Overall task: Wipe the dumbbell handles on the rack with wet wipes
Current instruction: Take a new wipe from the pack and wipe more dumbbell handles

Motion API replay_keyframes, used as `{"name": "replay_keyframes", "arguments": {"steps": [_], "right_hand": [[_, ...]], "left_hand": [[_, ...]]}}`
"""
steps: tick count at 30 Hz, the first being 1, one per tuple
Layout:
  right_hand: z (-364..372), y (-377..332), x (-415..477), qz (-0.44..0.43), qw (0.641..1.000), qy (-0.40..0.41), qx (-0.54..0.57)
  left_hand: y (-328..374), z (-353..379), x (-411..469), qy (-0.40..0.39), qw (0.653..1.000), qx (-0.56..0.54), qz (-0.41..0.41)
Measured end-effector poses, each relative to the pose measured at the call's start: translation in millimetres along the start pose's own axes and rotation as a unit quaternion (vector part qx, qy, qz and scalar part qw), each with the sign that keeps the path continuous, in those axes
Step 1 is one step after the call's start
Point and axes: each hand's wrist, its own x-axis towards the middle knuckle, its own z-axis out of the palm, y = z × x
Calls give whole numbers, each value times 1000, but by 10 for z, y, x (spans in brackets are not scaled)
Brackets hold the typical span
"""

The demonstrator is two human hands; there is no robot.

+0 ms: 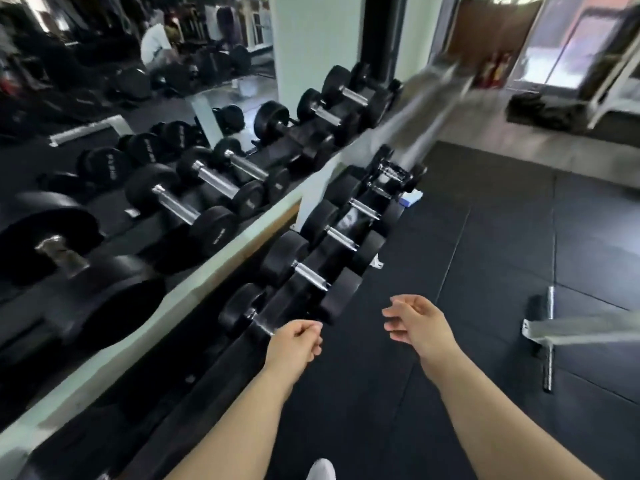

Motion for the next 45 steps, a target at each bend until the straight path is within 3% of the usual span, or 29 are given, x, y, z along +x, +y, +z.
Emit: {"name": "replay_keyframes", "arguments": {"steps": [14,25,30,35,42,45], "right_hand": [[-1517,-832,2674,15,988,145,47],[-2975,-1771,5258,14,993,112,-23],[-3138,-2206,6600,4,997,55,-56],[-3277,-2715,8057,24,996,49,-76],[-3524,-3321,9807,46,993,21,-107],[-3597,-3368,10597,68,988,-13,-137]], "left_hand": [[1319,2330,2451,-113,991,71,-1],[2341,4266,4093,-51,996,75,-8],[2702,4819,5206,2,998,61,-29],[3267,5505,6493,-11,997,74,-32],[4107,6164,7977,-6,986,166,-30],[4161,6410,8485,38,978,198,-54]]}}
